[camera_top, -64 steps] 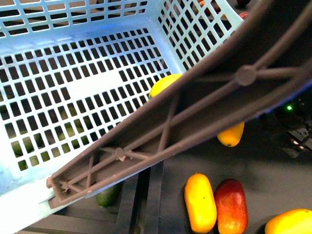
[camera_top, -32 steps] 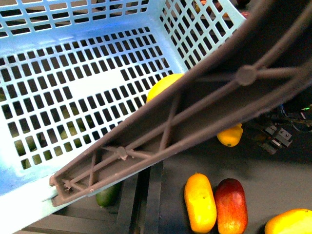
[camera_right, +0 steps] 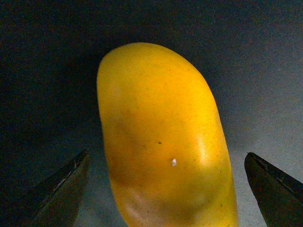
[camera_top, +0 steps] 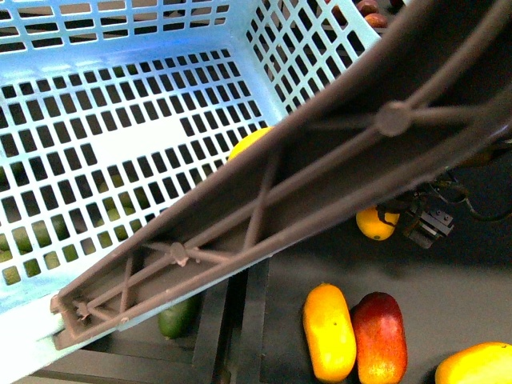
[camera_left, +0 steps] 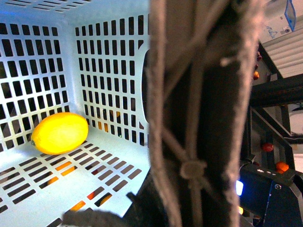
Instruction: Pick lemon and mango into basket
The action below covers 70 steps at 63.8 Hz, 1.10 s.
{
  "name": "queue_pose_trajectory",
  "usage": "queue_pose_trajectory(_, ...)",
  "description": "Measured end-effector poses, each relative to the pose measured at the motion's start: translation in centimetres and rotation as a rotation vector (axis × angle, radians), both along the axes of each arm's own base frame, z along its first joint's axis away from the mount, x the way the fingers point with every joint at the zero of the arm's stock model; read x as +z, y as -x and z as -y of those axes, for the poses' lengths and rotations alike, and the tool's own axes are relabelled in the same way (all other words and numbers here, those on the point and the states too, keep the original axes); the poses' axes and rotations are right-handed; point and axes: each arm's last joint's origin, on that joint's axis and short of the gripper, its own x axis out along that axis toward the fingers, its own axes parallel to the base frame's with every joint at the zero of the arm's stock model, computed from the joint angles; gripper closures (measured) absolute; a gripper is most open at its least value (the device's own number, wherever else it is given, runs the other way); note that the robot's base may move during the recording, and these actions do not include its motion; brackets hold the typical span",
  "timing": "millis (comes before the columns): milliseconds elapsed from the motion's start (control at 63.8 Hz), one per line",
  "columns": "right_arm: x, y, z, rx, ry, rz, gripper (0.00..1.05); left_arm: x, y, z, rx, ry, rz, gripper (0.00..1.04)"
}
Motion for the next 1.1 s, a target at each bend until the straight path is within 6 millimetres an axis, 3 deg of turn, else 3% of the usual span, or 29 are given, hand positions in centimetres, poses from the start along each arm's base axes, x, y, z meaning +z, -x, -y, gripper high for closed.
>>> queue_pose_trajectory(110,-0.6,0.0,0.0,-0.001,0.007,-0.019,0.09,0.0,0.0,0.0,0.0,0.001,0.0,1.0)
queue_pose_trajectory(361,-0.8,0.2,0.4,-0.013,0.018,-0.019,0.36,0.0,0.0,0.0,0.0,0.0,0.0,1.0)
queue_pose_trajectory(627,0.7,1.9,3.0,-0.04,0.015,0.014,0.39,0.0,0.0,0.0,-0.003,0.002,-0.001,1.0)
queue_pose_trajectory(737,3.1,2.8,4.6,-0.027,-0.006,0.073,0.39,0.0,0.0,0.0,-0.003,0.002,-0.001,1.0)
queue_pose_trajectory(925,10.9,6.6,9.0,-0.031,-0.05,0.241,0.39,0.0,0.0,0.0,-0.003,0.002,-0.002,1.0)
queue_pose_trajectory(1097,15.6,9.1,10.4,0.017,-0.065,0.354,0.39,0.0,0.0,0.0,-0.002,0.002,-0.001,1.0)
